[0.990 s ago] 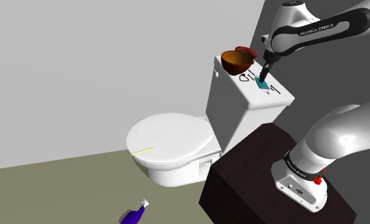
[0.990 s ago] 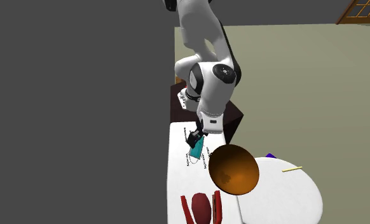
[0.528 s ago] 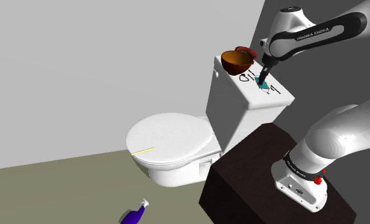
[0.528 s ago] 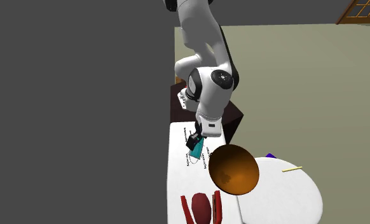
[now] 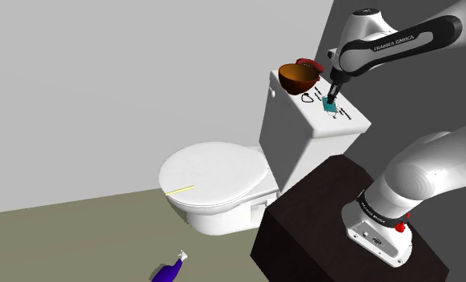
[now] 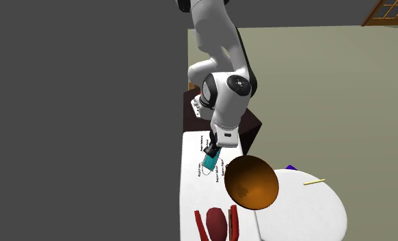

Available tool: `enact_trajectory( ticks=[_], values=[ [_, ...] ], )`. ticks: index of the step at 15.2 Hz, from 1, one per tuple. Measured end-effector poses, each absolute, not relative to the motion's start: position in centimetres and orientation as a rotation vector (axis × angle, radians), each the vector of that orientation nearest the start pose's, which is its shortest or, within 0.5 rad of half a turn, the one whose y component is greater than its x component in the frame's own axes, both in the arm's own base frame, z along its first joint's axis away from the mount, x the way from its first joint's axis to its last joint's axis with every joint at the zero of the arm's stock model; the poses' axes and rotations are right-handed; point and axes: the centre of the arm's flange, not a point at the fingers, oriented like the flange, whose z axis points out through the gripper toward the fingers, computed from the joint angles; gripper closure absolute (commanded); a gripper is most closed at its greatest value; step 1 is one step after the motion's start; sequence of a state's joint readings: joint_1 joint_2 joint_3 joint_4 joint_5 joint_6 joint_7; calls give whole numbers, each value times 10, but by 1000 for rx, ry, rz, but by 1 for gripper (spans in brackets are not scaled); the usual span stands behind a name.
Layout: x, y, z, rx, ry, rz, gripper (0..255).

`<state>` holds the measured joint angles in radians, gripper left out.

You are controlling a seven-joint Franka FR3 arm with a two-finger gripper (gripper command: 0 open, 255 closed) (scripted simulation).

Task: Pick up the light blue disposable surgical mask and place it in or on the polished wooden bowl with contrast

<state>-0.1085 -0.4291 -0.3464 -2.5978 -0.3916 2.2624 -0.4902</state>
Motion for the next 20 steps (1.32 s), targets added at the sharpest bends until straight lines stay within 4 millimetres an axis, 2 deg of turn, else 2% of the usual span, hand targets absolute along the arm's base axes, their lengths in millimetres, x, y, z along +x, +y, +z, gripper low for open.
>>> enact_trajectory(
  ticks=[6, 20],
  values=[
    [363, -186, 401, -3294, -494, -4, 255],
    [364, -186, 471, -3294, -494, -5, 255]
  ],
)
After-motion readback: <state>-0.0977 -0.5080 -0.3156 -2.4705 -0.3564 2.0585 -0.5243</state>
